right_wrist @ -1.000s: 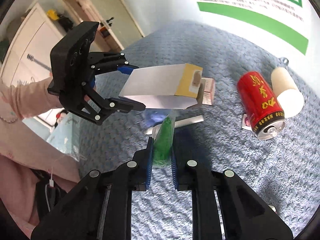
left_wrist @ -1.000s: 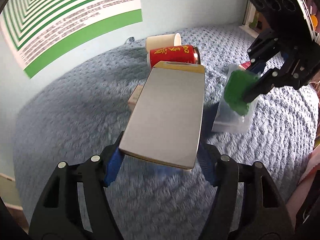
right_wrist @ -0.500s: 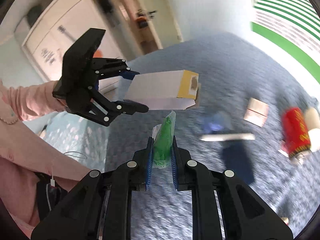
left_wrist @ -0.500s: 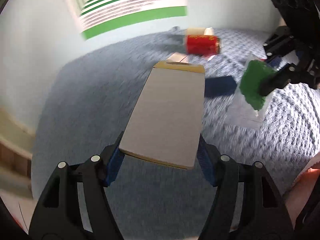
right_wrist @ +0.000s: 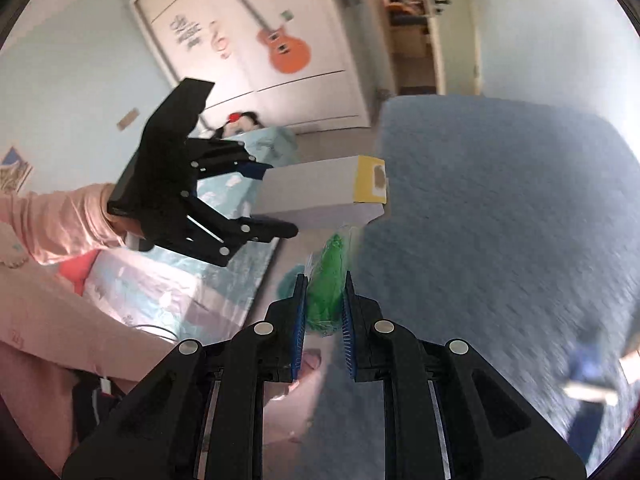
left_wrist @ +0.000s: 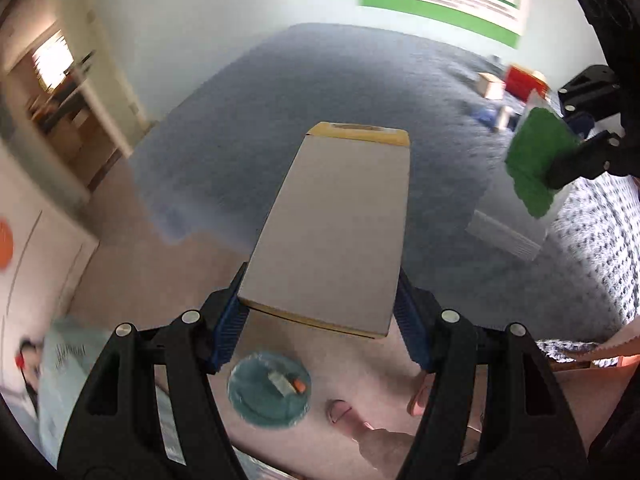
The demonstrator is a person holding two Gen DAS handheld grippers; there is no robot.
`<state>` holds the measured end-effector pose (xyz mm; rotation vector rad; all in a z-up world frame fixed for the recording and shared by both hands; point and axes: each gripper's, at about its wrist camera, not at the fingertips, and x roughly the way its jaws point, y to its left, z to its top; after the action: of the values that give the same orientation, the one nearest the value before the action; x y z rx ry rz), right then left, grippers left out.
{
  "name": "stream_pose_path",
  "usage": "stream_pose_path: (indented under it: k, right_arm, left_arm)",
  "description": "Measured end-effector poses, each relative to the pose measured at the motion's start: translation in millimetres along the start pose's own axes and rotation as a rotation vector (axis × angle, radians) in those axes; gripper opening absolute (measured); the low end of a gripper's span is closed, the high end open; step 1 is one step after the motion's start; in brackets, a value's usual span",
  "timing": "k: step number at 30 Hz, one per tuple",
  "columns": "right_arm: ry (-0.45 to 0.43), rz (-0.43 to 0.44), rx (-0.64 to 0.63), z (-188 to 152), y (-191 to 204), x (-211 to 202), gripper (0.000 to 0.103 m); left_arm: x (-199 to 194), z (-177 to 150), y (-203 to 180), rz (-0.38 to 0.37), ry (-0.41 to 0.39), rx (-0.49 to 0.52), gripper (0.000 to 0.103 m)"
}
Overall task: Collect trash
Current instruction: 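Lift and carry the green bag and white box toward the wastebasket with both grippers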
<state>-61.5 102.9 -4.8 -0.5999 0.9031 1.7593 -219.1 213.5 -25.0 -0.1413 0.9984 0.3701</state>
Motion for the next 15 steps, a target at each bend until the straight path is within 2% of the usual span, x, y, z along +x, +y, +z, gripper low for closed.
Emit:
stream_pose_path:
  k: [4, 9, 15]
  right_arm:
    - [0.048, 0.018, -0.028, 45, 37, 50, 0.017]
    - [0.123, 0.089, -0.095, 89, 83, 127, 0.019]
    - [0.169, 0.139, -0.119, 113, 110, 204, 0.018]
  left_arm:
    - [-12, -40, 50, 0.046, 0.016, -0.071, 0.064]
    - [-23, -94, 116, 0.083, 0.053, -0.142, 0.064]
    - [-11, -134, 167, 0.11, 0.117, -0.245, 0.064]
